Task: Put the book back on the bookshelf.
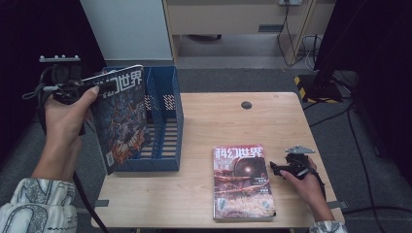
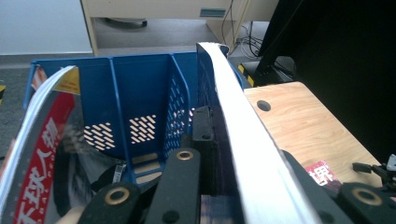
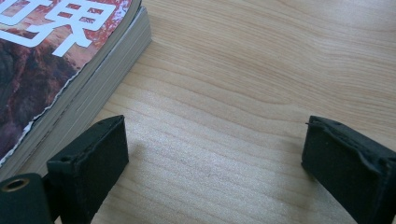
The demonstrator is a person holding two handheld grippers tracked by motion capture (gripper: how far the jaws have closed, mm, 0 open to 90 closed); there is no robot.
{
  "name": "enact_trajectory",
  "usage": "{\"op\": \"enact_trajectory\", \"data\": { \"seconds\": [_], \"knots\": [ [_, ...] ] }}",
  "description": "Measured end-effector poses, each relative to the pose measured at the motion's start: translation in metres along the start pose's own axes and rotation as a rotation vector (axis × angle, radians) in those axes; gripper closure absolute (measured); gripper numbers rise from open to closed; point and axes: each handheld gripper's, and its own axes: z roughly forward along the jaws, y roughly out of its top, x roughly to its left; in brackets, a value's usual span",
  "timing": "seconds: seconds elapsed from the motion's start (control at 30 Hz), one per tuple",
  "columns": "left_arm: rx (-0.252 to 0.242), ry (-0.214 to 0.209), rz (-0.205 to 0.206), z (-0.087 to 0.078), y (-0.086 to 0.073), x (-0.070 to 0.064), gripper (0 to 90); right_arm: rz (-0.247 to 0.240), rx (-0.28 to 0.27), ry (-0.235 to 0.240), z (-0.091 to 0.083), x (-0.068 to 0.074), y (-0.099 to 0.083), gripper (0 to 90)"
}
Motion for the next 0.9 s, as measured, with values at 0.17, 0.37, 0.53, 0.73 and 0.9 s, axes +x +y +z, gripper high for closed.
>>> {"op": "enact_trajectory", "data": {
  "seconds": [0.17,0.37,0.53,0.73,0.9],
  "knots": [
    [0.011,0.025,-0.014,0.005,0.0,0.008,82.3,-0.003,-0.001,0.002,0.0,0.0,0.0,7.3],
    [0.002,0.055,-0.03,0.011,0.001,0.017,82.4,0.0,-0.002,0.002,0.0,0.0,0.0,7.3],
    [0.003,0.066,-0.04,0.024,0.003,0.02,82.3,0.0,-0.002,0.003,0.0,0.001,0.0,7.3],
    [0.007,0.081,-0.045,0.04,0.004,0.025,82.3,-0.01,-0.002,0.005,0.0,0.0,0.0,7.3],
    [-0.001,0.078,-0.047,0.048,0.006,0.029,82.3,-0.008,-0.002,0.006,0.0,0.001,0.0,7.3]
  ]
}}
